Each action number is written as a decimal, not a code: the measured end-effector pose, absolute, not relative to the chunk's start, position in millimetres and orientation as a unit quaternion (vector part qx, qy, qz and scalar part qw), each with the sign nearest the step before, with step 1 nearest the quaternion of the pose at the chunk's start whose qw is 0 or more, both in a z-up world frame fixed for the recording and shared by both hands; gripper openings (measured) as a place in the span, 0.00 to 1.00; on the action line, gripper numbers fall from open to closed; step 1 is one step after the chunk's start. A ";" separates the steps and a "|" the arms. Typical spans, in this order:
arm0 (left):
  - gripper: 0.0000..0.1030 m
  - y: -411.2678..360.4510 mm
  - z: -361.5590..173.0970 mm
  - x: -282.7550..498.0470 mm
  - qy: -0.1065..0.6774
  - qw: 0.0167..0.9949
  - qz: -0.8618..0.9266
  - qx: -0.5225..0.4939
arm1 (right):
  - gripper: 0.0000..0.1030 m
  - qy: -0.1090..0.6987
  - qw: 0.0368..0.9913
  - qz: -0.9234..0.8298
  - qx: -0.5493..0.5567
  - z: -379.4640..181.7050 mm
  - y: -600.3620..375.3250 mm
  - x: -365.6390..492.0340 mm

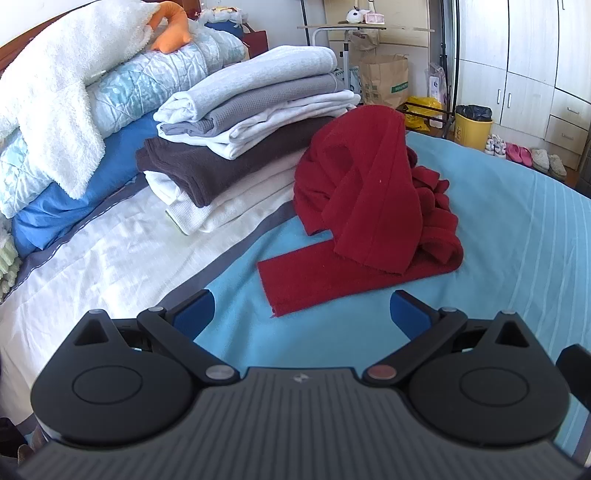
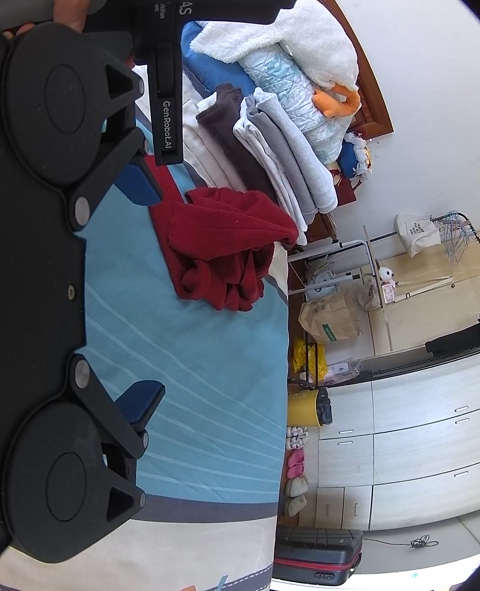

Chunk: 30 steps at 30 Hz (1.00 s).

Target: Fold clothes

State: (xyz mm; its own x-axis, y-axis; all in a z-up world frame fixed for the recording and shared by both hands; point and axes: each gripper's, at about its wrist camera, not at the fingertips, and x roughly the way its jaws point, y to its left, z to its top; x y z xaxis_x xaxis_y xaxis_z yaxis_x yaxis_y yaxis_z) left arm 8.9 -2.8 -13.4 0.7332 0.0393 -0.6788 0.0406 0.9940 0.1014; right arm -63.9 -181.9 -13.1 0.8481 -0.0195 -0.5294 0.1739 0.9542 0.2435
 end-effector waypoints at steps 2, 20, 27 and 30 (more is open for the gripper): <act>1.00 -4.2 -15.6 9.8 0.371 0.927 -0.002 0.058 | 1.00 0.271 0.949 -0.046 0.154 -12.7 -183.4 -63.7; 1.00 5.0 4.9 64.6 0.381 0.924 -0.003 -0.021 | 1.00 0.260 0.867 0.076 0.419 -17.8 -225.6 -18.4; 1.00 -32.1 25.4 170.9 0.379 0.920 -0.016 0.095 | 1.00 0.272 0.852 0.077 0.440 -9.1 -240.4 41.0; 1.00 -25.3 9.4 190.7 0.365 0.928 -0.040 0.058 | 1.00 0.283 0.841 0.077 0.455 -25.5 -244.0 53.6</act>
